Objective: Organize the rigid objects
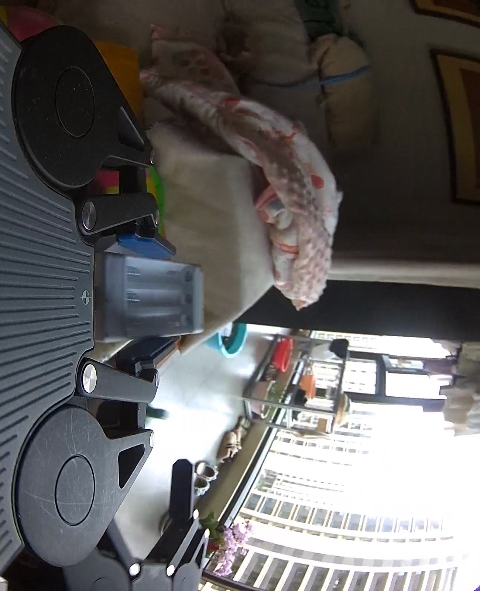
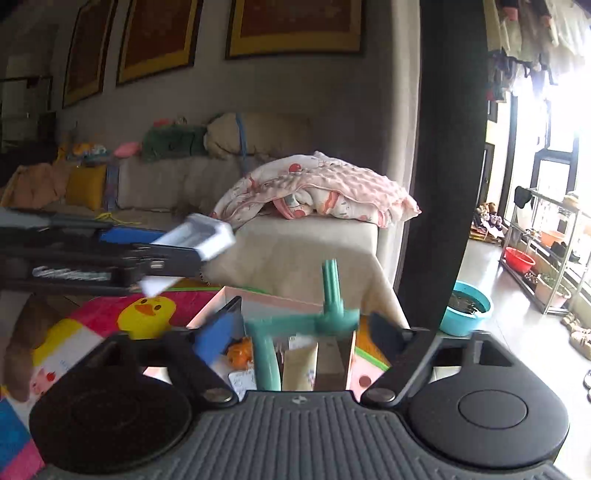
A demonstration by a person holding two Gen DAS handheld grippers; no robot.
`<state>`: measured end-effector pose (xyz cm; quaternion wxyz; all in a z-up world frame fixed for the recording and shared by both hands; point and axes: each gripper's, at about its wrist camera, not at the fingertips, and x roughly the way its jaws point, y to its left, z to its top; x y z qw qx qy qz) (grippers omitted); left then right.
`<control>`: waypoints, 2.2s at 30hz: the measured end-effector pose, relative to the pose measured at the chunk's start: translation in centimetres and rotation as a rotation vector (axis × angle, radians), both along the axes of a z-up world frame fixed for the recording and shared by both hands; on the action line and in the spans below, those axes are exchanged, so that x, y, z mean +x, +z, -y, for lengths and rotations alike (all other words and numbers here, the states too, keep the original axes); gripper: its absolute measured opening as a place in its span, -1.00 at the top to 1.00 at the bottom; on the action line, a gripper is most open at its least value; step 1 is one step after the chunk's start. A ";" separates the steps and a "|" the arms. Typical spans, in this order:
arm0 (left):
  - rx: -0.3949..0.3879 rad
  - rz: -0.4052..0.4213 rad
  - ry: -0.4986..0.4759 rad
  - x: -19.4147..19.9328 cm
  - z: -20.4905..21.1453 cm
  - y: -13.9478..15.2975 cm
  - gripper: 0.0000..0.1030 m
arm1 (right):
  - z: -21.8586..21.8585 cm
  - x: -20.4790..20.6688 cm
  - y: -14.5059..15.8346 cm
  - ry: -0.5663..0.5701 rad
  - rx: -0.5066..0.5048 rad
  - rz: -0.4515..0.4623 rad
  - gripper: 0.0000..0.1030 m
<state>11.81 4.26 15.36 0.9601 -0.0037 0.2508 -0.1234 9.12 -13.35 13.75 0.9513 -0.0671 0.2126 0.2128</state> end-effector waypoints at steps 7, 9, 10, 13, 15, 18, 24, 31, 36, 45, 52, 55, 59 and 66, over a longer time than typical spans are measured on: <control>-0.045 -0.046 0.026 -0.7 -1.4 -4.3 0.02 | 0.9 -0.4 -4.3 -0.022 0.043 -0.166 -0.76; -0.039 -0.028 0.044 -3.3 -2.1 -5.3 0.02 | 1.3 -1.6 -5.9 -0.034 0.020 -0.189 -0.76; -0.031 -0.019 0.052 -4.9 -2.3 -5.9 0.02 | 1.4 -2.3 -6.8 -0.042 0.006 -0.199 -0.76; -0.009 -0.032 0.065 -9.8 -3.0 -7.8 0.02 | 1.8 -4.4 -9.0 -0.065 -0.027 -0.223 -0.76; 0.024 -0.074 0.077 -12.6 -3.2 -9.7 0.02 | 2.0 -5.4 -10.3 -0.081 -0.026 -0.261 -0.76; 0.056 -0.137 0.116 -14.9 -3.3 -12.1 0.02 | 1.9 -6.4 -12.2 -0.114 -0.011 -0.342 -0.76; 0.059 -0.167 0.177 -15.3 -2.3 -14.5 -0.11 | 0.6 -7.3 -13.9 -0.158 -0.057 -0.325 -0.83; 0.089 -0.159 0.176 -15.0 -0.5 -14.7 -0.44 | 1.0 -6.9 -14.3 -0.223 -0.048 -0.329 -1.00; 0.006 -0.148 0.269 -14.7 -0.4 -14.8 -0.48 | 1.0 -7.1 -14.4 -0.238 -0.041 -0.301 -1.00; 0.072 -0.151 0.310 -14.2 0.9 -14.9 -0.51 | 0.8 -7.3 -14.7 -0.248 -0.034 -0.267 -1.00; 0.076 -0.151 0.308 -14.1 1.0 -14.9 -0.51 | 0.9 -7.5 -14.9 -0.253 -0.024 -0.260 -1.00; 0.075 -0.152 0.308 -14.1 1.1 -14.9 -0.51 | 0.9 -7.6 -14.9 -0.253 -0.024 -0.260 -1.00; 0.078 -0.151 0.309 -14.1 1.0 -14.9 -0.51 | 0.9 -7.6 -14.9 -0.253 -0.024 -0.260 -1.00; 0.077 -0.151 0.309 -14.1 1.0 -14.9 -0.51 | 0.9 -7.6 -14.9 -0.253 -0.024 -0.260 -1.00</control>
